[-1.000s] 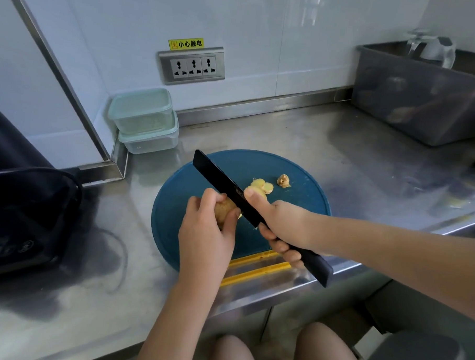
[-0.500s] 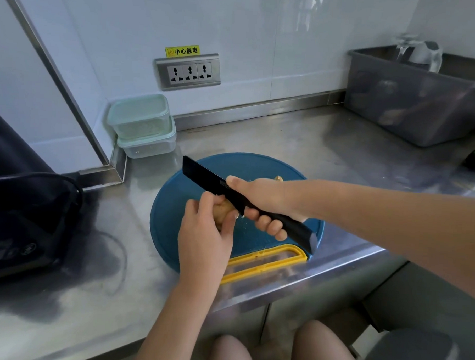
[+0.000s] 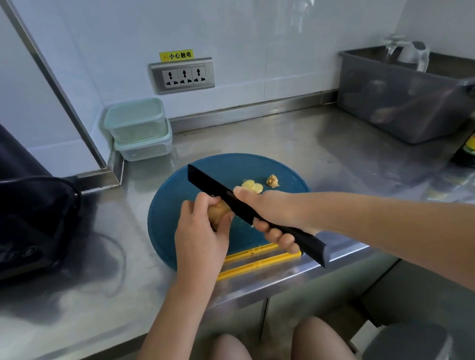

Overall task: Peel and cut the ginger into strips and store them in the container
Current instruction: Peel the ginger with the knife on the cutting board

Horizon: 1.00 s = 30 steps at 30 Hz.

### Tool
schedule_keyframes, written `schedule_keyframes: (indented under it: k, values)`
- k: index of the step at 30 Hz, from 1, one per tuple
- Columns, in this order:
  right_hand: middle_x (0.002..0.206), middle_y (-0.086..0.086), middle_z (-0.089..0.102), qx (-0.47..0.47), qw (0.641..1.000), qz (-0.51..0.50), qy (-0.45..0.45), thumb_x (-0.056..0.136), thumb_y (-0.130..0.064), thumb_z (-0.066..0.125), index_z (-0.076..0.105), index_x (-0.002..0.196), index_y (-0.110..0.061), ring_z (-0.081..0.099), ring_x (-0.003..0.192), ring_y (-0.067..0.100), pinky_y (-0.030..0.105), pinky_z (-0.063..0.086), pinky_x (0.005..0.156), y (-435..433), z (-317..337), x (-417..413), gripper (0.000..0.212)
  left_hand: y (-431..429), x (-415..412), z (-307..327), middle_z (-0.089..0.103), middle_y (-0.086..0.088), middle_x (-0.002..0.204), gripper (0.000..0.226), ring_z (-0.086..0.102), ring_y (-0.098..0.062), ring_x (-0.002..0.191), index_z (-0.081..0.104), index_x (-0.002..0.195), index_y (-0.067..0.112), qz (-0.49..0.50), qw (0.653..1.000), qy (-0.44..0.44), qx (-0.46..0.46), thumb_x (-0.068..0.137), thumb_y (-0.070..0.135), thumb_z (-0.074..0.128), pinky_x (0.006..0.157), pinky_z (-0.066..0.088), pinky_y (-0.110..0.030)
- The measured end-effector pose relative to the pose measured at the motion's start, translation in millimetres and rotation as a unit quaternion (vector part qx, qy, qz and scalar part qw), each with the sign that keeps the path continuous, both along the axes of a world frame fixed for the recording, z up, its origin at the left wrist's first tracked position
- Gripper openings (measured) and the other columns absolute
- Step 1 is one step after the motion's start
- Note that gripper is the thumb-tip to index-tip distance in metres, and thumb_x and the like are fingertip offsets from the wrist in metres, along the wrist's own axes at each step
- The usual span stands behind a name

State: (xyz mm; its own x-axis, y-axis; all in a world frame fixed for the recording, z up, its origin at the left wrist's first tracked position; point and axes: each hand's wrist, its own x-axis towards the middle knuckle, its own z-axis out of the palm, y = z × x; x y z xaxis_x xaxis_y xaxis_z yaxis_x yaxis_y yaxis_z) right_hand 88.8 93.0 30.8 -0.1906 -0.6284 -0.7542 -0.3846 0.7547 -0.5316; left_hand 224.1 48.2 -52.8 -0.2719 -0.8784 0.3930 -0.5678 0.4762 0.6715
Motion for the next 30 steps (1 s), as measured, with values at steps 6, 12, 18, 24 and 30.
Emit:
schedule_keyframes:
  k: [6, 12, 18, 24, 30]
  values:
    - [0.047, -0.001, 0.032, -0.016, 1.000, 0.019, 0.006, 0.087, -0.079, 0.021, 0.033, 0.060, -0.018, 0.026, 0.035, 0.014, 0.018, 0.029, 0.040, -27.6, -0.2, 8.5, 0.068, -3.1, -2.1, -4.1, 0.049, 0.004, 0.092, 0.026, 0.051, -0.010, 0.078, 0.053, 0.103, 0.019, 0.004, 1.000, 0.001, -0.010, 0.085, 0.030, 0.067, 0.060, 0.036, -0.010]
    - [0.045, -0.001, 0.032, -0.037, 0.999, 0.014, 0.012, 0.089, -0.077, 0.021, 0.034, 0.059, -0.018, 0.027, 0.034, 0.013, 0.018, 0.029, 0.040, -38.5, -2.9, 17.3, 0.068, -1.7, -2.4, -3.8, 0.050, 0.003, 0.092, 0.025, 0.053, -0.013, 0.078, 0.054, 0.104, 0.019, 0.009, 1.000, 0.005, -0.003, 0.086, 0.031, 0.065, 0.063, 0.039, -0.015]
    - [0.046, -0.001, 0.034, -0.008, 1.000, -0.010, -0.017, 0.084, -0.082, 0.024, 0.035, 0.059, -0.019, 0.028, 0.034, 0.014, 0.017, 0.030, 0.040, -8.9, -8.8, 3.6, 0.069, 1.7, 0.1, 0.5, 0.050, 0.006, 0.093, 0.023, 0.051, -0.008, 0.076, 0.055, 0.103, 0.022, 0.002, 0.999, 0.034, 0.014, 0.085, 0.029, 0.067, 0.058, 0.036, -0.008]
    - [0.047, -0.001, 0.033, 0.005, 0.999, -0.020, -0.027, 0.085, -0.082, 0.024, 0.034, 0.056, -0.018, 0.027, 0.035, 0.014, 0.018, 0.029, 0.039, 17.0, -13.2, -6.1, 0.070, 2.1, -0.3, 1.7, 0.049, 0.005, 0.096, 0.028, 0.049, -0.007, 0.078, 0.055, 0.107, 0.022, 0.000, 1.000, 0.014, 0.007, 0.083, 0.027, 0.069, 0.057, 0.033, -0.007]
    - [0.046, -0.001, 0.033, 0.016, 0.999, -0.030, -0.023, 0.083, -0.083, 0.025, 0.034, 0.056, -0.018, 0.028, 0.035, 0.013, 0.018, 0.029, 0.039, 9.5, -12.0, -2.8, 0.071, 2.4, -3.4, -1.4, 0.045, 0.005, 0.096, 0.027, 0.049, -0.011, 0.081, 0.054, 0.109, 0.020, 0.008, 1.000, -0.005, -0.013, 0.085, 0.025, 0.067, 0.059, 0.031, -0.007]
